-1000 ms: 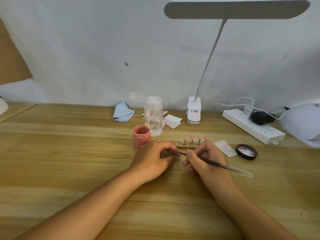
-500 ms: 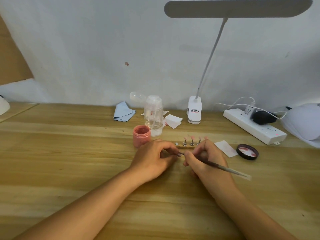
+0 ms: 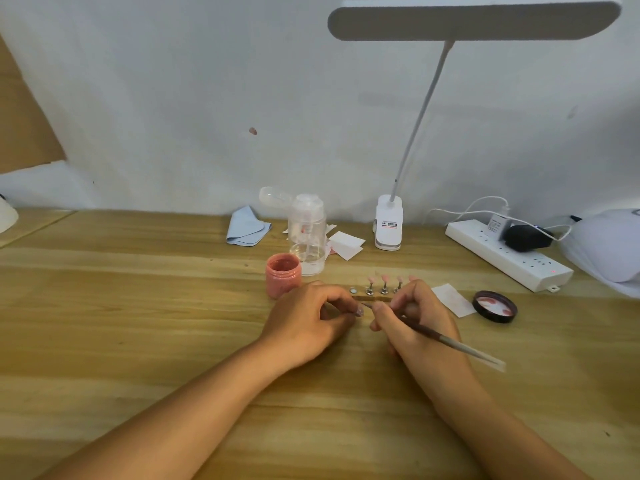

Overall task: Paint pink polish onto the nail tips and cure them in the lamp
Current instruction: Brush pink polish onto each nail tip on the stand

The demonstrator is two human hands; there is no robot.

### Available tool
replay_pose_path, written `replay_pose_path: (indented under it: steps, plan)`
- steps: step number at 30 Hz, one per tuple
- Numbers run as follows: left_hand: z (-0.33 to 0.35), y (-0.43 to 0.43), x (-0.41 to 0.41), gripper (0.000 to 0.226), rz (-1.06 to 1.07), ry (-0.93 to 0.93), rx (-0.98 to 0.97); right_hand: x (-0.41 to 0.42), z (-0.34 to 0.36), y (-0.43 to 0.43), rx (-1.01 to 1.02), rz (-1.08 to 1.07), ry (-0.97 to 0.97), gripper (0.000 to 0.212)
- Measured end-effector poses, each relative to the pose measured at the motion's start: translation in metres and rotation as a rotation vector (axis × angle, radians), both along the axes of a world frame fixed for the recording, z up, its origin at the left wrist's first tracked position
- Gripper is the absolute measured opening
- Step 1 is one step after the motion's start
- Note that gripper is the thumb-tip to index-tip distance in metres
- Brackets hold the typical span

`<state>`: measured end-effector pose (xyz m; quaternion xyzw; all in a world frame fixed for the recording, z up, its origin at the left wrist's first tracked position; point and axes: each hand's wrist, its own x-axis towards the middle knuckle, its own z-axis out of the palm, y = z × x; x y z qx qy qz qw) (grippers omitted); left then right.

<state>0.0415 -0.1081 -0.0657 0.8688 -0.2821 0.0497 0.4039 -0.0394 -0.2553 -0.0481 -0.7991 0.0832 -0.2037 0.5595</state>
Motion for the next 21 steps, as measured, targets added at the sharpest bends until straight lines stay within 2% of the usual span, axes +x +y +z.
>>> replay_pose_path:
  steps: [8, 13, 18, 21]
  plan:
    - [0.000, 0.000, 0.001, 0.023, -0.007, 0.014, -0.007, 0.000, 0.000, 0.000, -0.064, -0.001, -0.025, 0.018]
    - [0.000, 0.000, 0.000, 0.010, -0.015, 0.029, -0.020, -0.002, 0.001, -0.001, 0.115, -0.022, -0.204, 0.019]
    - [0.003, 0.000, -0.002, 0.020, -0.019, 0.025, -0.009, -0.009, 0.007, 0.001, 0.177, 0.110, -0.264, 0.005]
    - [0.004, 0.002, -0.003, 0.021, 0.005, 0.022, 0.018, -0.010, 0.019, 0.004, 0.161, 0.142, -0.256, 0.021]
